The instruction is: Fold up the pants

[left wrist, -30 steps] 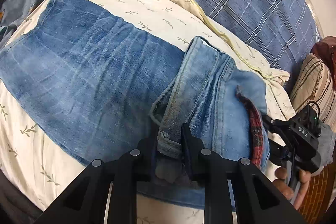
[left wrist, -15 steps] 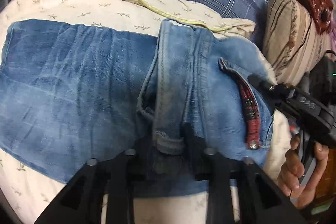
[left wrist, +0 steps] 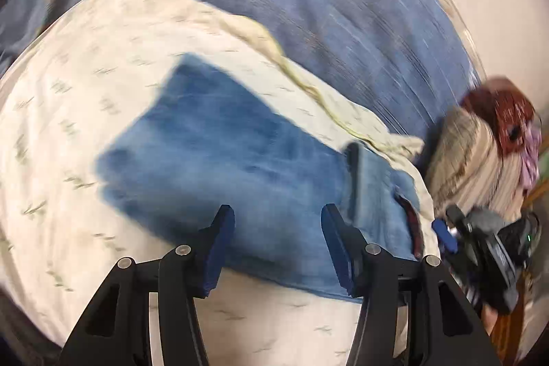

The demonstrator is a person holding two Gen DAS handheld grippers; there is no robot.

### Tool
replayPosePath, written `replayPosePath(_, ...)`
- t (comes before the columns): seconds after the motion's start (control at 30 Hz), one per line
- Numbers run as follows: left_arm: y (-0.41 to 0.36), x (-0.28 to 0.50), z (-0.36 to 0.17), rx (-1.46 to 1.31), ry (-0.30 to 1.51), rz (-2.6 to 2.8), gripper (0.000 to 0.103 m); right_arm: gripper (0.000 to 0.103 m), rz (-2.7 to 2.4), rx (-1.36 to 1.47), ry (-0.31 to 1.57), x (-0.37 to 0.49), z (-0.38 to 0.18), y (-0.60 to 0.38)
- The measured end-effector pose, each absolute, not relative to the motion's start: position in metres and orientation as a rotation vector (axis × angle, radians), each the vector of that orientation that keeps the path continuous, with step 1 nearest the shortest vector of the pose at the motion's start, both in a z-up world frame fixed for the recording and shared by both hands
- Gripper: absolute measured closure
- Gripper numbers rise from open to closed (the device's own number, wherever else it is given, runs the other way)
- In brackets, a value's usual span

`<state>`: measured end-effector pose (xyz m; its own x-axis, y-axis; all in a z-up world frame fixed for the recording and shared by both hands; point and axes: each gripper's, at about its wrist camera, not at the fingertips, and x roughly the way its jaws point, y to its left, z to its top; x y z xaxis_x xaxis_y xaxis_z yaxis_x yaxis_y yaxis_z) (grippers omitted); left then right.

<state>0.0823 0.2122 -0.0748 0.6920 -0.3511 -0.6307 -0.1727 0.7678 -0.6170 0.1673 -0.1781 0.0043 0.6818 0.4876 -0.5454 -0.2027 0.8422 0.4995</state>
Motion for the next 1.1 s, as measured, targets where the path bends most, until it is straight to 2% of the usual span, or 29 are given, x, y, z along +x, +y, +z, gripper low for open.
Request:
replayPosePath(0.03,0.211,0.095,-0.079,-0.733,0.817,-0.104,0.050,0.054,0.476,0.386,0.770,0.170,-0.002,-0.157)
replayPosePath(0.07,0.219,0.090,-0.086,-0.772,0.813,-0.107,0.050,0.067,0.503,0.341,0.809,0.172,-0.008,-0.139)
replayPosePath(0.2,0.235,0.084,-0.106,-0.852,0.817,-0.082,0.051,0.082,0.412,0.158,0.994,0.182,-0.058,-0.098)
replayPosePath(0.43,0.259,0.057,-0.116,-0.938,0.837,0.043,0.051,0.083,0.406,0.153,0.977,0.170,-0.068,-0.099)
replayPosePath(0.5,0.262,0.052,-0.119,-0.979,0.846,0.042,0.050,0.079,0.429,0.158,0.937,0.163,-0.066,-0.100)
replayPosePath(0.57,0.262,0.057,-0.121,-0.999,0.857,0.028,0.049,0.067,0.454,0.172,0.895,0.156,-0.060,-0.096)
replayPosePath(0.63,0.265,0.067,-0.121,-1.030,0.838,0.035,0.044,0.045,0.490,0.180,0.858,0.149,-0.052,-0.091)
replayPosePath(0.67,0.266,0.074,-0.121,-1.047,0.838,0.040,0.043,0.039,0.498,0.175,0.847,0.147,-0.049,-0.086)
replayPosePath(0.8,0.266,0.091,-0.123,-1.065,0.854,0.097,0.049,0.038,0.520,0.168,0.853,0.144,-0.049,-0.074)
replayPosePath(0.83,0.265,0.092,-0.122,-1.053,0.860,0.121,0.054,0.038,0.524,0.172,0.853,0.145,-0.050,-0.075)
replayPosePath(1.03,0.262,0.093,-0.115,-1.044,0.867,0.168,0.056,0.038,0.582,0.271,0.880,0.158,-0.047,-0.085)
replayPosePath(1.1,0.257,0.098,-0.108,-0.994,0.875,0.237,0.082,0.038,0.615,0.287,0.905,0.167,-0.043,-0.086)
